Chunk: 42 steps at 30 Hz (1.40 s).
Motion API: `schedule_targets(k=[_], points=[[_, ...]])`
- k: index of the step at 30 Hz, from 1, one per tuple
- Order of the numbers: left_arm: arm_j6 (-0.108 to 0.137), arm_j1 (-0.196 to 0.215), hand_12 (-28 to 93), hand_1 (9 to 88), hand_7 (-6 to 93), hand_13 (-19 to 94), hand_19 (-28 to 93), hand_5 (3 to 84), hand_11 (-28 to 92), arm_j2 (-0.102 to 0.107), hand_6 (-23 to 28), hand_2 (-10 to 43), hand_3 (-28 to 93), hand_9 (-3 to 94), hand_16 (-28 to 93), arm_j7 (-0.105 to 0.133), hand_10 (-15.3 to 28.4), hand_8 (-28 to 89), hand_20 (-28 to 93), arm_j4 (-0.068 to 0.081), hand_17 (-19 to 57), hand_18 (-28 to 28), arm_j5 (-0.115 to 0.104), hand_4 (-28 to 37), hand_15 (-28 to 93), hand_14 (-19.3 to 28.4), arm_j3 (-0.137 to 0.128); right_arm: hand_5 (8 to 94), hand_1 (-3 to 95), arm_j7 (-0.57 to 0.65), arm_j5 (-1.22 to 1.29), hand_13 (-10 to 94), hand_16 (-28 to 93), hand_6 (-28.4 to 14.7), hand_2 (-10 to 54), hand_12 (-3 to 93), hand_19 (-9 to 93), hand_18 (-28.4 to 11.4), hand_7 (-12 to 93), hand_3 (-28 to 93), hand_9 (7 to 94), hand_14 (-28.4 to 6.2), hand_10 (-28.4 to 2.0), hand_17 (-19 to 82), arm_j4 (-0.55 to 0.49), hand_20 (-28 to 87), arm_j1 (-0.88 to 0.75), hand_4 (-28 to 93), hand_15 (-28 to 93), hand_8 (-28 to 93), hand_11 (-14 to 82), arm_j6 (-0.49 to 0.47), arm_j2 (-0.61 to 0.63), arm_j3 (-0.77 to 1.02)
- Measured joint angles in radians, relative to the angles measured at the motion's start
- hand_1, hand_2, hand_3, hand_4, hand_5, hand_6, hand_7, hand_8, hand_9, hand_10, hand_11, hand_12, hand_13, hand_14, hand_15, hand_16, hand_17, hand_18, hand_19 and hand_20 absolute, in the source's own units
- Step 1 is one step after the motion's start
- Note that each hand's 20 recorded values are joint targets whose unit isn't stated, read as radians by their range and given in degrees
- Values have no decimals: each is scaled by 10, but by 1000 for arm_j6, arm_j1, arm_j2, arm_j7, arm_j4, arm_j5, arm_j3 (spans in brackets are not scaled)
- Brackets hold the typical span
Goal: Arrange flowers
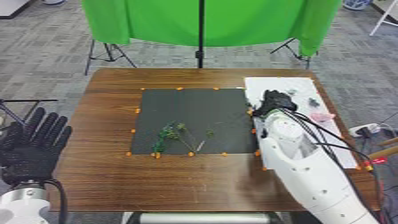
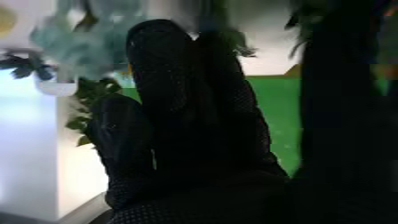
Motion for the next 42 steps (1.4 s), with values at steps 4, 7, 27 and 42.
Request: schedule_targets(k=[4, 7, 27, 42], points=[[0, -7, 84, 232, 105, 290, 272, 400, 142, -3, 68, 122, 793, 356, -15, -5, 128, -101, 111, 1, -40, 113, 0, -283, 142, 118, 11, 676, 595, -34, -32, 781, 338, -35, -95, 235, 932, -196, 332, 588, 757, -63, -132, 504, 17, 503, 19, -280, 558, 68, 145, 1, -8, -13], [-1, -16, 83, 231, 105, 290, 273, 399, 141, -5, 69, 120, 794, 355, -16, -12, 129, -101, 112, 3, -40, 113, 1, -283, 143, 118, 22, 736, 621, -49, -111, 843, 364, -2, -95, 390, 932, -193, 421, 681, 882, -48, -90, 540, 72, 506, 24, -282, 560, 127, 98, 48, -38, -23], [-9, -14, 84, 229, 104, 290, 277, 398, 140, -8, 68, 120, 792, 355, -16, -20, 130, -101, 115, 4, -44, 115, 1, -283, 146, 119, 28, 725, 587, 172, 172, 888, 353, -17, -95, 480, 932, -177, 457, 739, 920, -31, -88, 613, -243, 554, -176, -197, 596, 166, 160, 146, -96, 95], [-7, -30, 84, 228, 104, 291, 277, 398, 139, 22, 68, 120, 792, 355, -16, -34, 130, -101, 116, 5, -45, 117, 3, -283, 144, 119, 36, 650, 548, 188, 110, 856, 353, -43, -95, 463, 932, -181, 451, 728, 851, -50, -111, 606, -252, 557, -239, -197, 613, 134, 209, 165, -280, -10]])
